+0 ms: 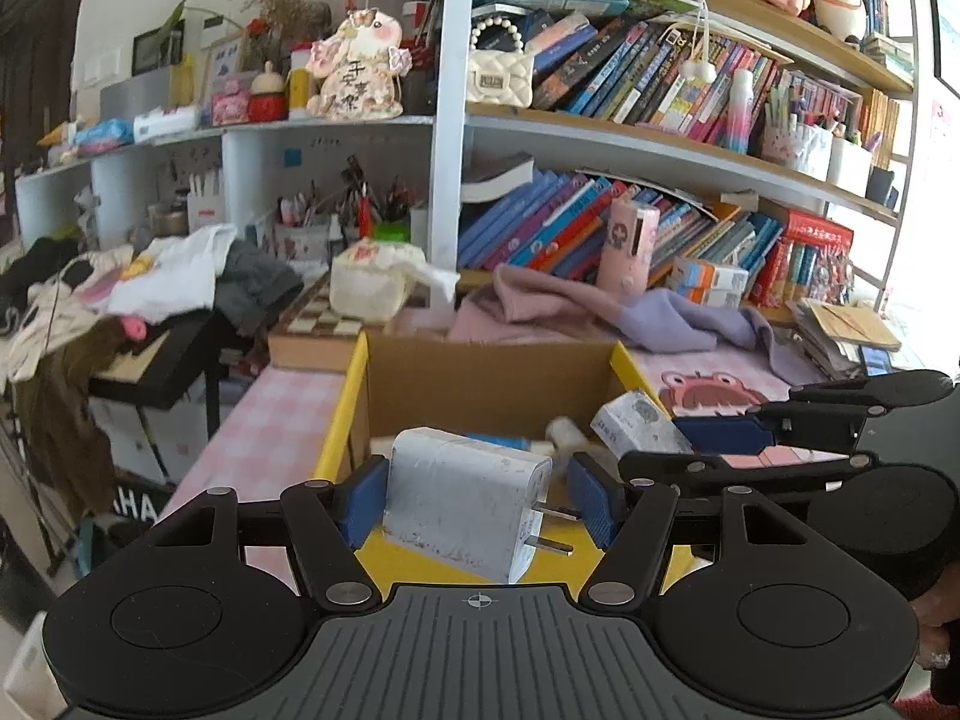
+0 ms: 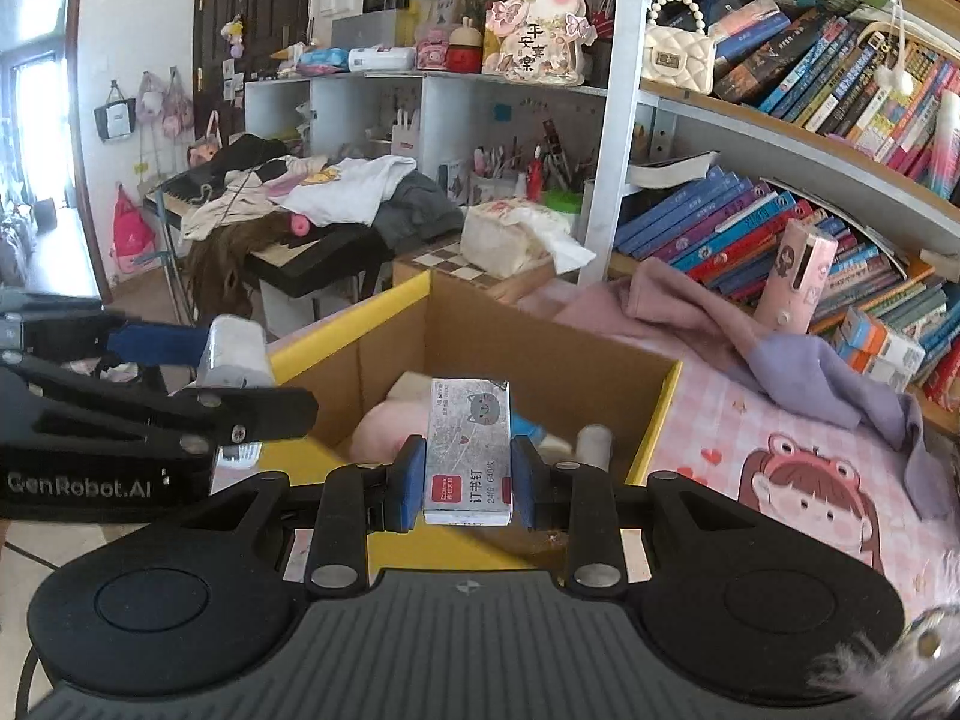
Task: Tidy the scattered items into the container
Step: 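Lower the charger with the left gripper while the right lowers the medicine box into the box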
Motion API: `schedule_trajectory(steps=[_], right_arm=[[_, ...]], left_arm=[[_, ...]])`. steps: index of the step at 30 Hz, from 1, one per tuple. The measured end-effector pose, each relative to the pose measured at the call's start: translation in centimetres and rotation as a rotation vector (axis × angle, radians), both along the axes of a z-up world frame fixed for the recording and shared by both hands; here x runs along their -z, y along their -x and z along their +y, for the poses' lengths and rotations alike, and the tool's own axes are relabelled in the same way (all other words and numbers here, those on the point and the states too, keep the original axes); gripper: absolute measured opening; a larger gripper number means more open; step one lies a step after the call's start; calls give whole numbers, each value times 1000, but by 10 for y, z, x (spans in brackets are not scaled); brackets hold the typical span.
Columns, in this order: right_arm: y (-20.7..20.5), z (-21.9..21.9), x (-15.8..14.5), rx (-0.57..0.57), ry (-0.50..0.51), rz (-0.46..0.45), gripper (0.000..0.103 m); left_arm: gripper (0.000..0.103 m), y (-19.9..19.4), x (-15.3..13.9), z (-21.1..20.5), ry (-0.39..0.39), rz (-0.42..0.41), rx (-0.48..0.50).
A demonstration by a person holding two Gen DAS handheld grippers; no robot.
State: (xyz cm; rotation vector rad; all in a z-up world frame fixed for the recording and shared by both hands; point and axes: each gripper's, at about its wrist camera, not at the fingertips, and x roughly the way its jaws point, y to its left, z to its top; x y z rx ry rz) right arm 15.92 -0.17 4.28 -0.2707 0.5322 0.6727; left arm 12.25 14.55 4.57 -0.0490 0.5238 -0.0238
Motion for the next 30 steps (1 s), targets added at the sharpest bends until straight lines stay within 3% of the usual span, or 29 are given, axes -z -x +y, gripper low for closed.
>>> schedule_trajectory(steps=[3, 8, 17, 22, 30], right_arm=[[-27, 6, 2, 20, 18, 13, 28], [-78, 16, 13, 34, 67, 60, 28], [-147, 41, 44, -43, 211, 137, 28], [-164, 54, 61, -56, 316, 152, 28], [-174, 59, 74, -67, 340, 196, 29]], left_arm=[[65, -27, 0, 4, -20, 9, 10], [65, -77, 7, 13, 17, 69, 6], [65, -161, 30, 12, 5, 221, 45], [65, -191, 46, 16, 45, 287, 28], [65, -216, 64, 14, 73, 374, 26]])
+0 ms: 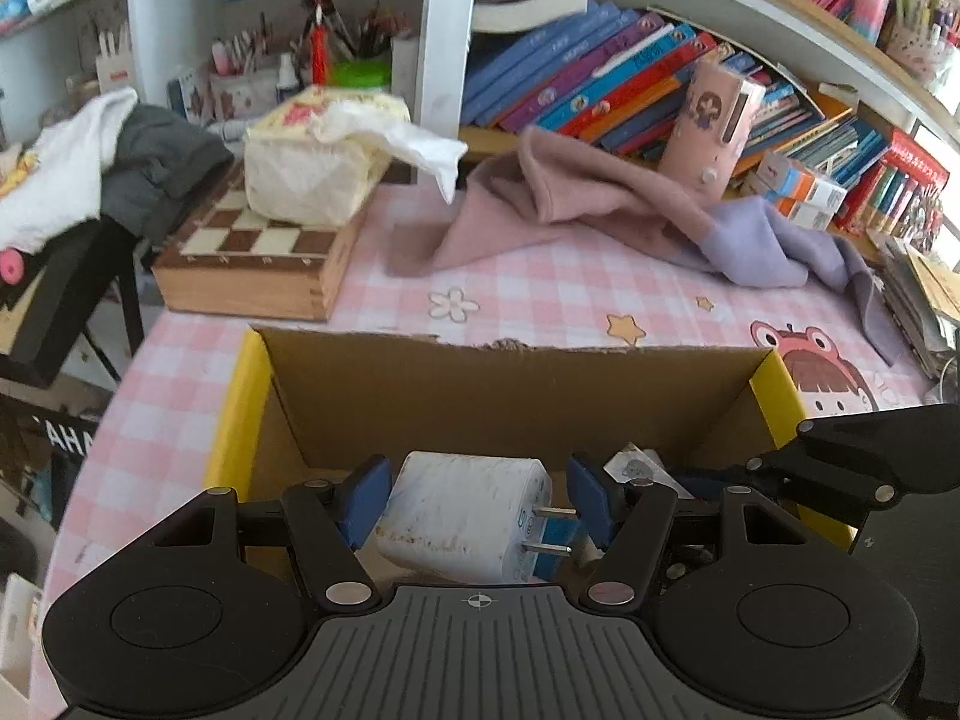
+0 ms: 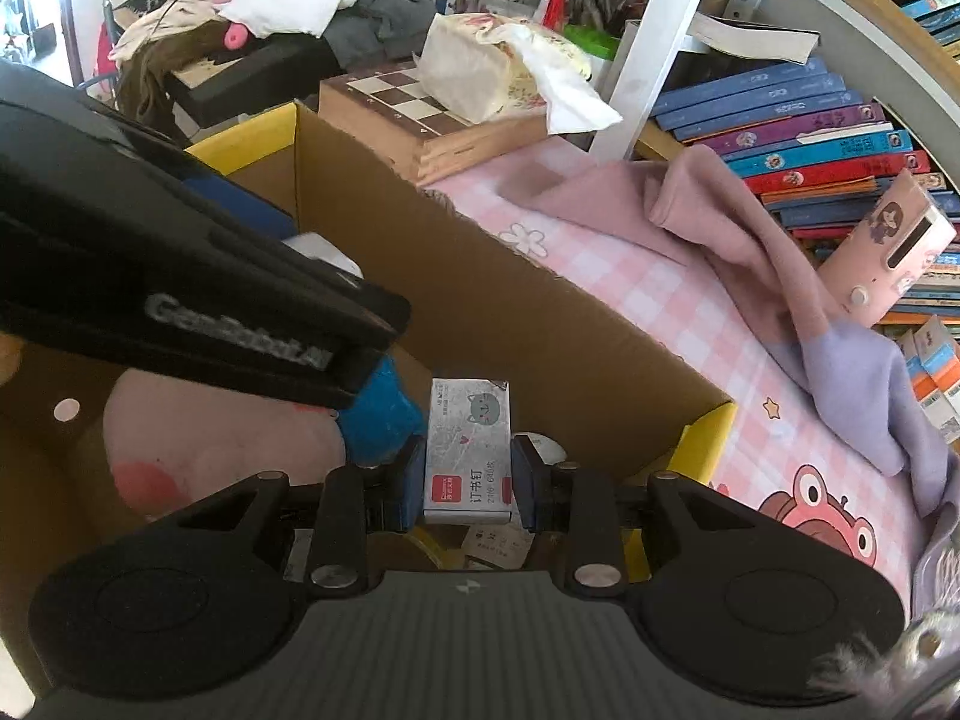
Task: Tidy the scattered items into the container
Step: 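Lower the charger with the left gripper while the right lowers the medicine box into the box, then open both grippers and withdraw them from the yellow box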
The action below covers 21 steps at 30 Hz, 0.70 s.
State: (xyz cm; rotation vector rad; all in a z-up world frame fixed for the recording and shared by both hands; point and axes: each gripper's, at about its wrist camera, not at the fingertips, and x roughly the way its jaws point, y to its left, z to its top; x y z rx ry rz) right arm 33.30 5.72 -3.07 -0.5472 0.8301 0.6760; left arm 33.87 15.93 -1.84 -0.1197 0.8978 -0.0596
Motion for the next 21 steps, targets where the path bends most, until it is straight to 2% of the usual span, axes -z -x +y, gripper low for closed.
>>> schedule_trajectory(steps=[5, 9, 12, 19, 21], right_arm=[[-2, 2, 0, 9, -19, 12, 29], [2, 2, -6, 7, -41, -1, 37], [8, 0, -12, 7, -59, -17, 40], [32, -13, -32, 18, -119, -68, 44], [41, -19, -40, 25, -148, -91, 47]], left_arm=[[65, 1, 4, -6, 20, 20, 5], [67, 5, 0, -9, 19, -3, 21], [73, 12, -11, -10, 13, -47, 16], [76, 40, -39, -18, -33, -153, 32], [81, 53, -47, -22, -50, -188, 41]])
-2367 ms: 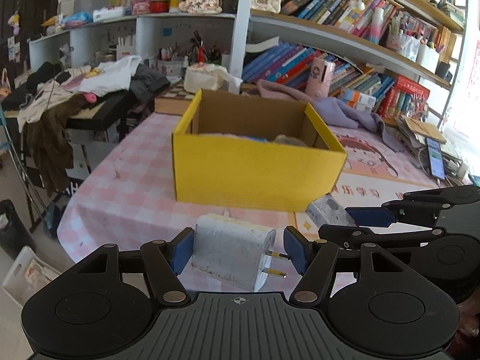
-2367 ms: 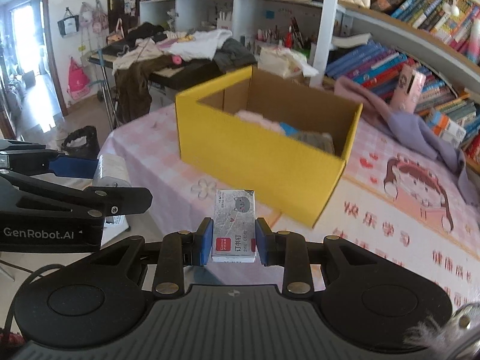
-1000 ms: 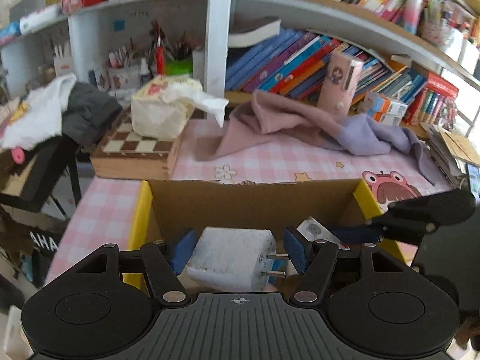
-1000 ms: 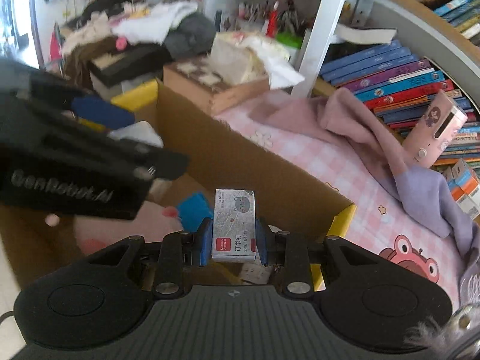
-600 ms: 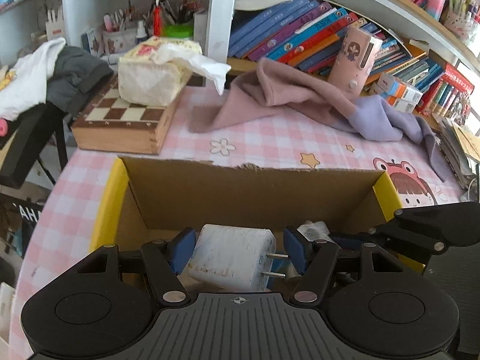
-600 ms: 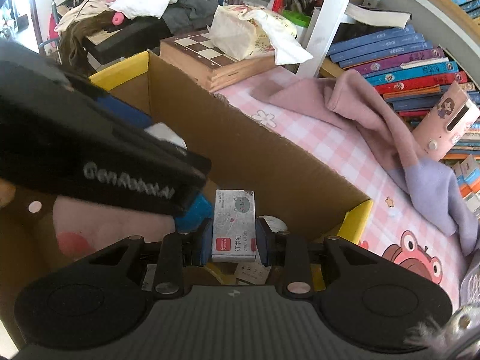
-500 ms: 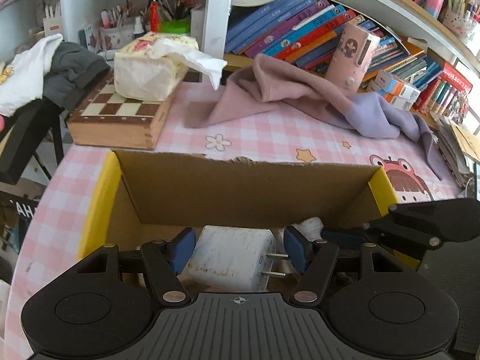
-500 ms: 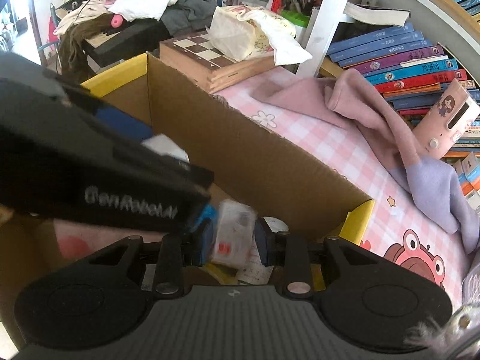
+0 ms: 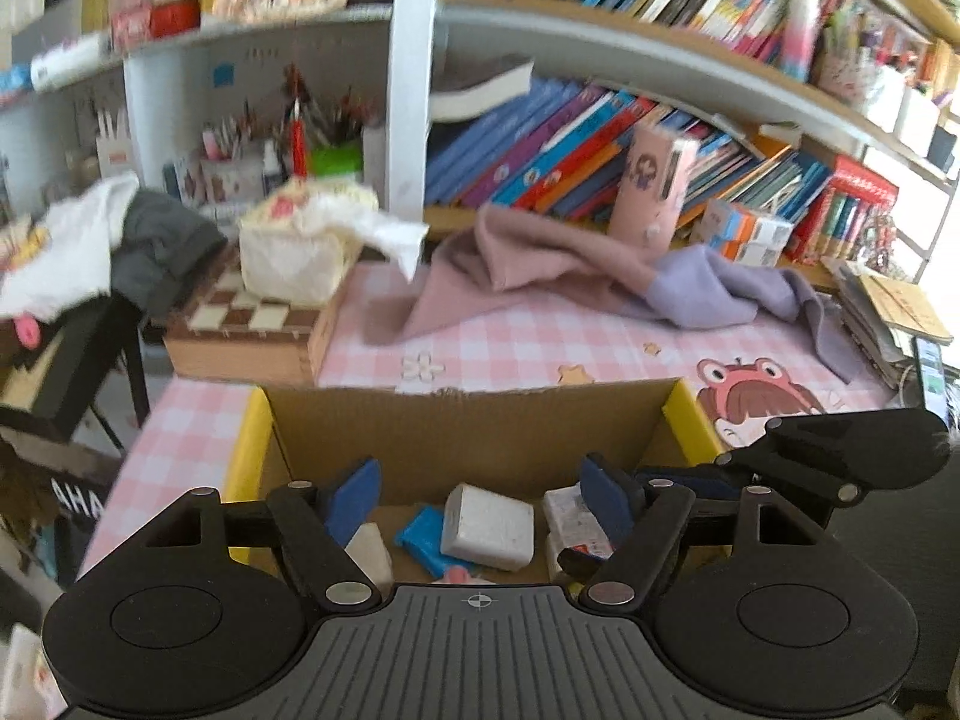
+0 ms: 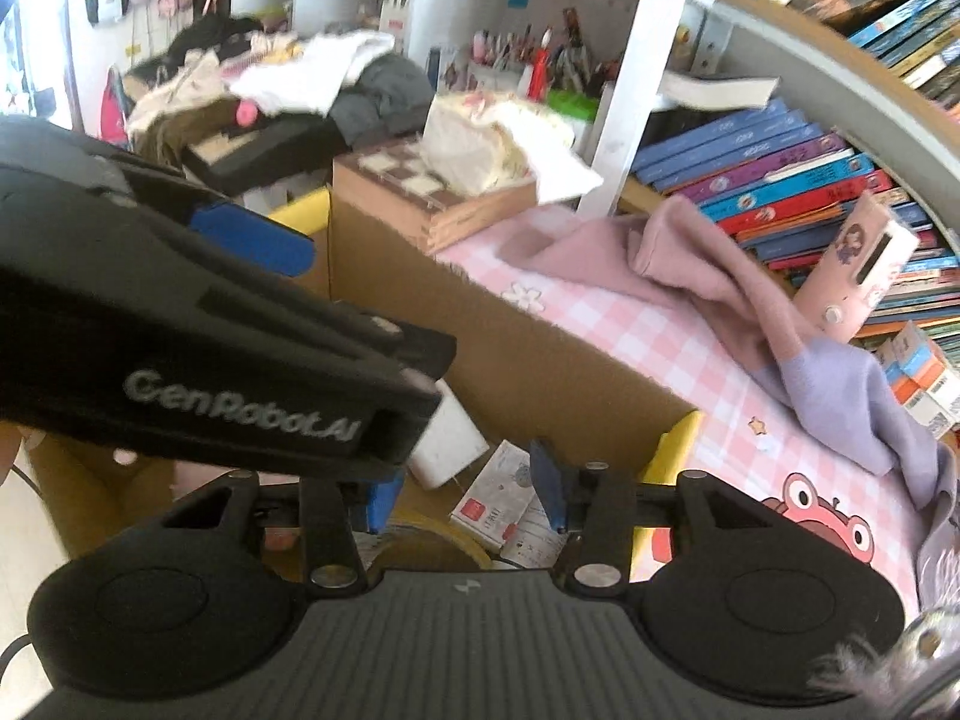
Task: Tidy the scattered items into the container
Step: 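Open both grippers and withdraw them from the yellow box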
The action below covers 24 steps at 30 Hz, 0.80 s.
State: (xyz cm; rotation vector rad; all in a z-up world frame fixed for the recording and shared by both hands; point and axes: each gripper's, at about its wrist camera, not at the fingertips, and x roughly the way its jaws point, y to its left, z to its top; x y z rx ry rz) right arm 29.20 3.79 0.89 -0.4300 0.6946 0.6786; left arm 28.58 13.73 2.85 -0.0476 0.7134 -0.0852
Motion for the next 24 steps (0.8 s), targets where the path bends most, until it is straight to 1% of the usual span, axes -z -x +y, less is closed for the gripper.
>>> schedule_trajectory(steps=[6, 14, 19, 24], right_arm=[[33, -21, -23, 28, -71, -73, 47], [83, -51, -43, 103, -122, -161, 47], [116, -70, -43, 162, -141, -170, 47], [152, -86, -35, 220, -161, -149, 47]], left_arm=[[83, 45, -23, -9, -39, -96, 16], [83, 107, -32, -10, -7, -158, -30], [83, 144, -35, -11, 10, -184, -51], [87, 178, -28, -16, -3, -176, -60]])
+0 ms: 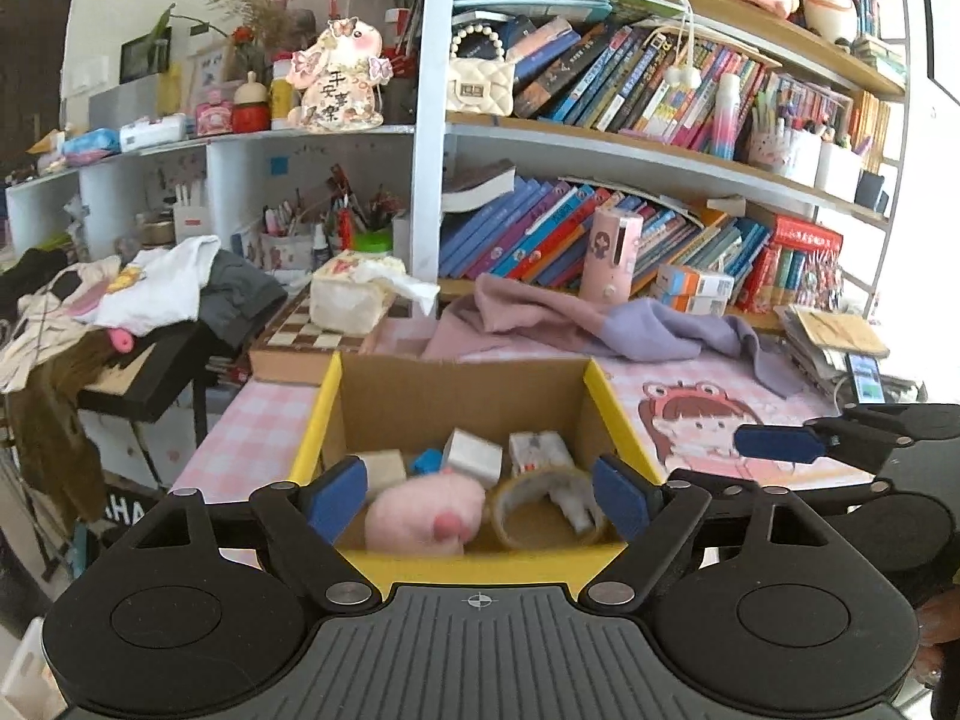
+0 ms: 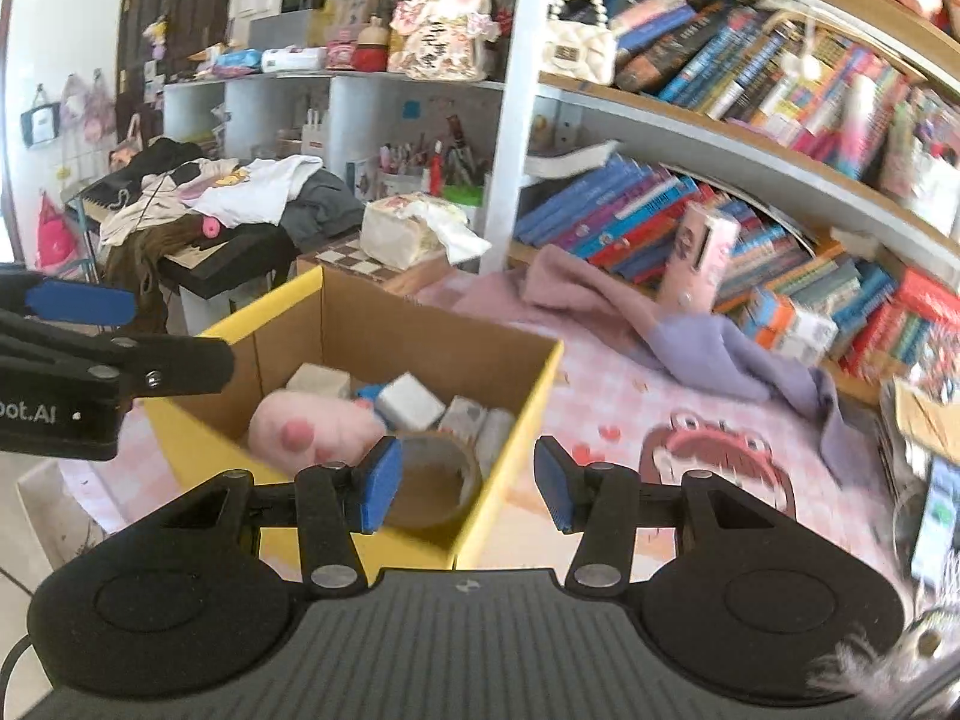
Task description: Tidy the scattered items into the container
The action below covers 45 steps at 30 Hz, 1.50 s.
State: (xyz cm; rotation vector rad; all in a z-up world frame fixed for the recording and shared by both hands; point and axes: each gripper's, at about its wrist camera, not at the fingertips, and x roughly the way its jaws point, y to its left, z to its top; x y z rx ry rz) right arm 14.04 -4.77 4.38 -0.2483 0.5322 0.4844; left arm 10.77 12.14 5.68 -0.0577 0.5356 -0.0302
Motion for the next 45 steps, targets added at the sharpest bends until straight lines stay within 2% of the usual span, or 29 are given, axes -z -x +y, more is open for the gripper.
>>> schedule_trajectory(steps=[10, 15, 18, 23, 37, 39, 45], right_arm=[[71, -23, 29, 124, -19, 58, 53], [99, -31, 44, 182, 7, 82, 78], [108, -35, 50, 203, 25, 100, 83], [118, -47, 54, 235, 28, 120, 86], [127, -75, 58, 323, 12, 160, 91], [128, -79, 59, 331, 7, 162, 92], [129, -90, 60, 370, -16, 177, 94]], left_arm=[[90, 62, 31, -18, -46, 53, -6], [93, 82, 50, -29, -63, 95, -19], [93, 85, 58, -35, -70, 131, 9], [97, 90, 63, -43, -73, 144, 22], [98, 88, 67, -64, -67, 174, 77], [102, 86, 68, -67, -64, 184, 84], [102, 84, 71, -75, -70, 206, 105]])
